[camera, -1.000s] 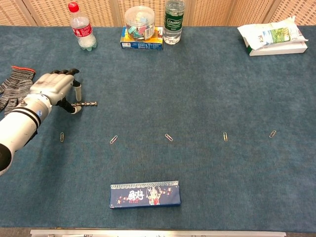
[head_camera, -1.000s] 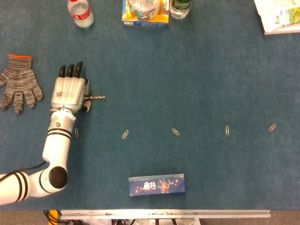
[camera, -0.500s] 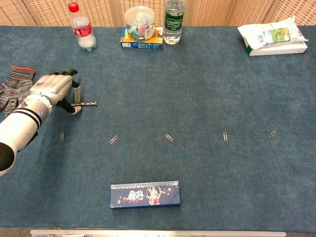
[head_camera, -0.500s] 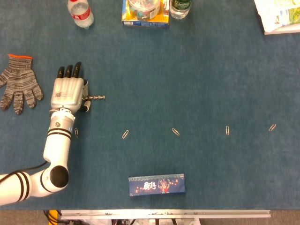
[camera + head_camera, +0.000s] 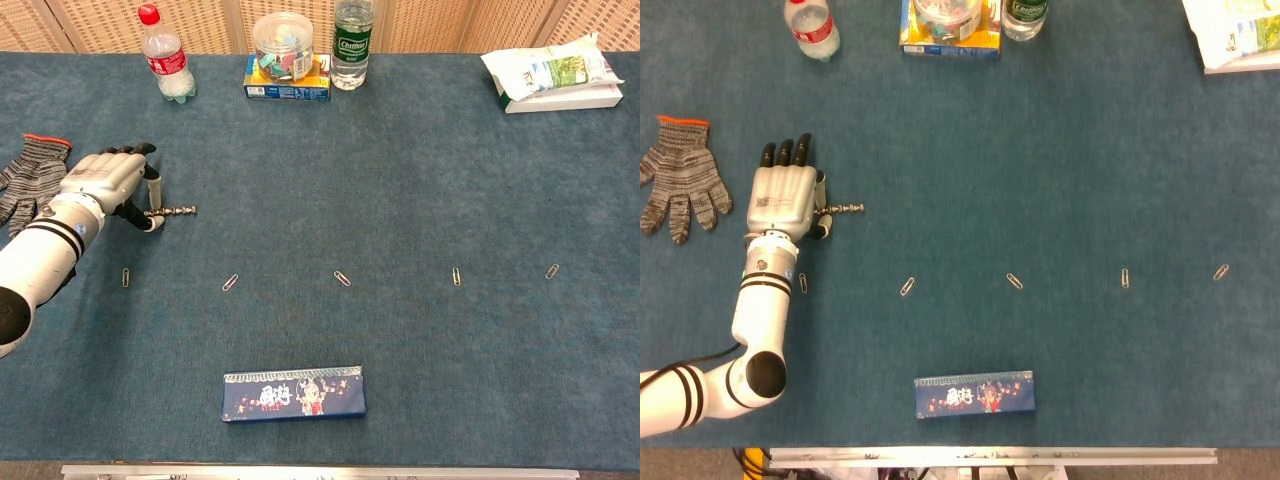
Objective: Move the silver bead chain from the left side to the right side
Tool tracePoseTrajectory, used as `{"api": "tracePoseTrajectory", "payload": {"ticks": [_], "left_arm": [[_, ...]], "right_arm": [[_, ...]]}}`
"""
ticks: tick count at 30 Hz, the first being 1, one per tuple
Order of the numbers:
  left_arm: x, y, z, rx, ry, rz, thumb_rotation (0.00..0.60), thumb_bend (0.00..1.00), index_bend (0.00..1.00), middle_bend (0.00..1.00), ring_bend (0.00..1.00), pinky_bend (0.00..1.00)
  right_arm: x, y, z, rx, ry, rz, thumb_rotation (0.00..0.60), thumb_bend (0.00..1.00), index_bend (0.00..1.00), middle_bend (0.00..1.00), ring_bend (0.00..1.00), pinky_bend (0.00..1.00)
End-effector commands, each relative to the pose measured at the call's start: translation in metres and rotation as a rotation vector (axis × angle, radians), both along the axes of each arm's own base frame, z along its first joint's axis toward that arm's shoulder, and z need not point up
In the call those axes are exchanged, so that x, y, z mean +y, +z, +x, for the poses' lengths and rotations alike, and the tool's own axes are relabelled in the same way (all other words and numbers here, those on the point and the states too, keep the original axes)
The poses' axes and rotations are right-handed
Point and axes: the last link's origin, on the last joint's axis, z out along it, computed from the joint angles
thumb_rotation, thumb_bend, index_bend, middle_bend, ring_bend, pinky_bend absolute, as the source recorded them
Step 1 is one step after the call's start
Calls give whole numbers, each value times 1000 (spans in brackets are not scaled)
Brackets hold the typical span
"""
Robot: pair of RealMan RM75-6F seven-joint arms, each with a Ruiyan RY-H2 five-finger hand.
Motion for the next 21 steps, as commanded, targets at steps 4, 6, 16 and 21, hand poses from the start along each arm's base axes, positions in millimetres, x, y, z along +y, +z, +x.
{"api": "tracePoseTrajectory", "payload": {"ticks": [4, 6, 16, 21], "left_arm": [[0, 0, -2, 6, 3, -5, 600, 271, 539, 49, 0, 0], [0, 0, -2, 9, 4, -7, 600, 270, 538, 49, 0, 0], [1, 1, -3, 11, 7, -9, 600, 359, 537, 49, 0, 0], [1, 2, -4, 19, 9, -8, 600, 417, 538, 49, 0, 0]], "right_arm": [[0, 0, 0, 0, 0, 2, 600, 254, 300, 308, 230, 347], [0, 0, 0, 0, 0, 1, 600, 254, 300, 308, 230, 347], [0, 0, 0, 0, -1, 4, 600, 254, 299, 308, 230, 347], [0, 0, 0, 0, -1, 3, 600, 253, 299, 308, 230, 347]]}}
